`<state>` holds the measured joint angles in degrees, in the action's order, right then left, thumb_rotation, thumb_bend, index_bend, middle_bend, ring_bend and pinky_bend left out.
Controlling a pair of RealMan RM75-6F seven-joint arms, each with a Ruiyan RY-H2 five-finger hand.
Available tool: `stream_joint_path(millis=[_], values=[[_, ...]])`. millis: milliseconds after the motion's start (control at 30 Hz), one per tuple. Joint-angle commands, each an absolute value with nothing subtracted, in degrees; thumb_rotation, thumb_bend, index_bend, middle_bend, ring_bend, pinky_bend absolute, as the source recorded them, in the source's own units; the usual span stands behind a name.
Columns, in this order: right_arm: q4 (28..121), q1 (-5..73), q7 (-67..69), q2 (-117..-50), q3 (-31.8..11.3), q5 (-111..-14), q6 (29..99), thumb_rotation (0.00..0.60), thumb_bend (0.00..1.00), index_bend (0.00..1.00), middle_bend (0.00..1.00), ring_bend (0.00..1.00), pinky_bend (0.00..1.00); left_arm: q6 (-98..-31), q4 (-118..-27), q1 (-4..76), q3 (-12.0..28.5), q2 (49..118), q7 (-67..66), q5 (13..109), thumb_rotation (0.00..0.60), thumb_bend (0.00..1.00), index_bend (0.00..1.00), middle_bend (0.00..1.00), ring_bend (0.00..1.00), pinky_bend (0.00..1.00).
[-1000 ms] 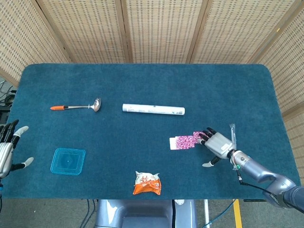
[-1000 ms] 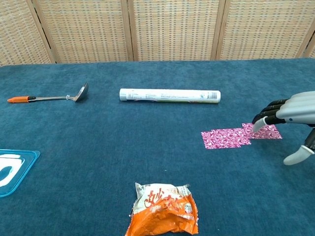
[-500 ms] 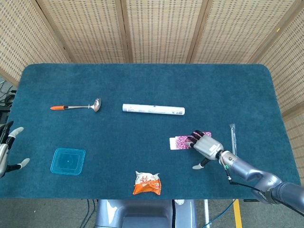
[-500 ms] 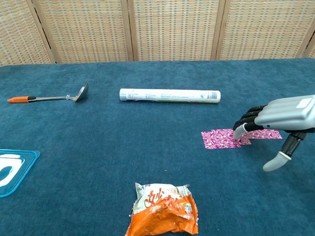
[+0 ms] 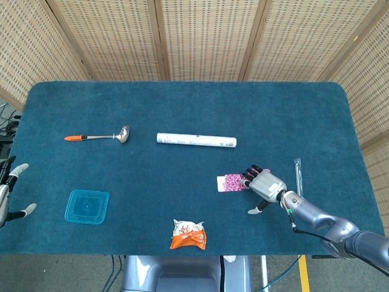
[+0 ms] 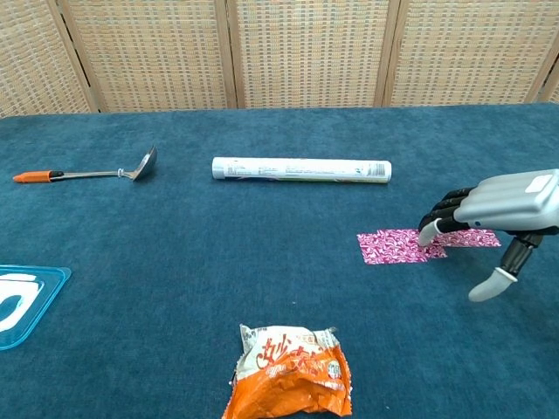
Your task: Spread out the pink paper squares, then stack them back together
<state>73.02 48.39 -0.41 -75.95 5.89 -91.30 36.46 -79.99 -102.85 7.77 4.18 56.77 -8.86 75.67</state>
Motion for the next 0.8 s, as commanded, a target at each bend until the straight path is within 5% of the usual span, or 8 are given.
stream_joint_path(millis=[33,800], values=[[73.07,48.34,-0.35,-75.84,6.25,-91.44,36.31,0.180,0.00,0.15,0.11,0.00,0.00,-79.88,-102.89,7.90,4.23,56.86,-8.97,75.72,0.596,0.12,0.15,0.00,0.00,0.00],[77.58,46.51,-0.61,-72.48,9.22,-93.99,39.40,0.180,0.00,0.16,0.12,0.00,0.00,-79.55,-102.92,8.29,4.29,57.53,-9.49,75.87,0.595,0.12,0.15,0.00,0.00,0.00]])
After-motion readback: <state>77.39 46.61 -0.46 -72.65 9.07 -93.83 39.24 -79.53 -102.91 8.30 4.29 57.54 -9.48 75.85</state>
